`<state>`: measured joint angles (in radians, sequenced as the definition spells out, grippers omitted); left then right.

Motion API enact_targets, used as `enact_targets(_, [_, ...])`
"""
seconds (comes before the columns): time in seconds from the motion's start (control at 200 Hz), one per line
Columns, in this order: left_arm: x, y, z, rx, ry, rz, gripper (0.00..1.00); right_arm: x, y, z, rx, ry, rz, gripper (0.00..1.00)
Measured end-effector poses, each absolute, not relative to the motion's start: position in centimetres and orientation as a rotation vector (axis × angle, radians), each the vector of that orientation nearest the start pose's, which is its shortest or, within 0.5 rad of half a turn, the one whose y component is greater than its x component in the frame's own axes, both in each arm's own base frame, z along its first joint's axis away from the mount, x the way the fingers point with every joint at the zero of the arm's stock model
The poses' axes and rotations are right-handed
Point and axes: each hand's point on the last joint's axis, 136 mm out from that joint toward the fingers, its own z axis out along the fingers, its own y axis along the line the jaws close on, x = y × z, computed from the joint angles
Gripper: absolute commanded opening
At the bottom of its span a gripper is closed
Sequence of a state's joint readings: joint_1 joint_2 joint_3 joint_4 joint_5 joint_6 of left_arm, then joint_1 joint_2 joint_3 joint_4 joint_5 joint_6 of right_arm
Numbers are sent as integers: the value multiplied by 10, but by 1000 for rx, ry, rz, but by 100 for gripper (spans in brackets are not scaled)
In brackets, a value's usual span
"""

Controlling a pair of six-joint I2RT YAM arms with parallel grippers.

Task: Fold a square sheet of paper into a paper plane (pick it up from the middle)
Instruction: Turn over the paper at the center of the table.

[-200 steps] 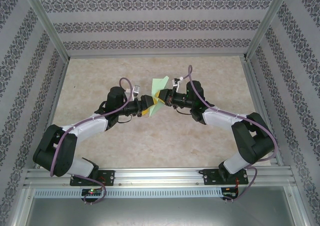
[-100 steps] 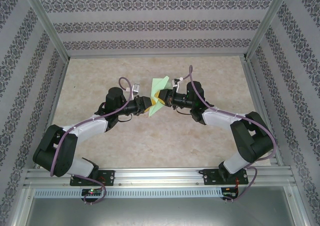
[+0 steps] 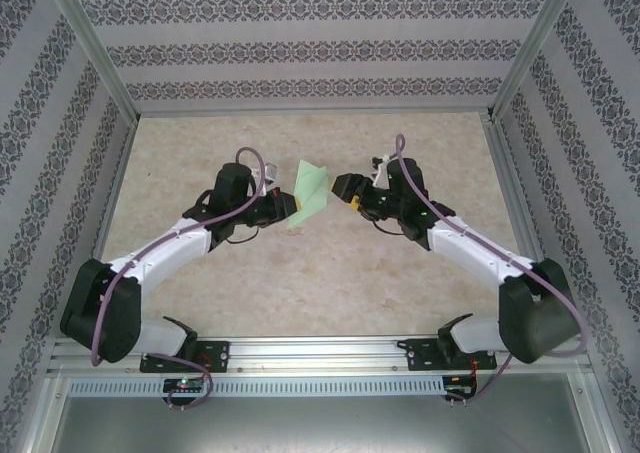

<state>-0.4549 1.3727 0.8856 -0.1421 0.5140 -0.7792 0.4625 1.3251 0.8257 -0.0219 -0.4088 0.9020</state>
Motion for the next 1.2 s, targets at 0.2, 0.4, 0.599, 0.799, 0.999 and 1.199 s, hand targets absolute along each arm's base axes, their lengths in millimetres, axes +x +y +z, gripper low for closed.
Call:
enact_targets(0.2, [333,-218,185,-22,2518,-643,8,323,196,173,299,2335,870,88])
enact_targets(0.4, [340,-189,160,50,2630,44,9,314,164,150,368,2381,670,88])
enact_targets(0.599, [337,-179,122,176,2667,499,9,307,135,133,458,2407,546,88])
enact_targets(0.799, [343,-207,87,235,2707,561,10,293,114,118,536,2422,500,88])
enact_targets(0.999, [339,-242,58,217,2821,369,32,284,105,117,571,2408,499,88])
enact_targets(1.199, [338,-285,56,175,2890,13,49,280,104,113,599,2416,512,86])
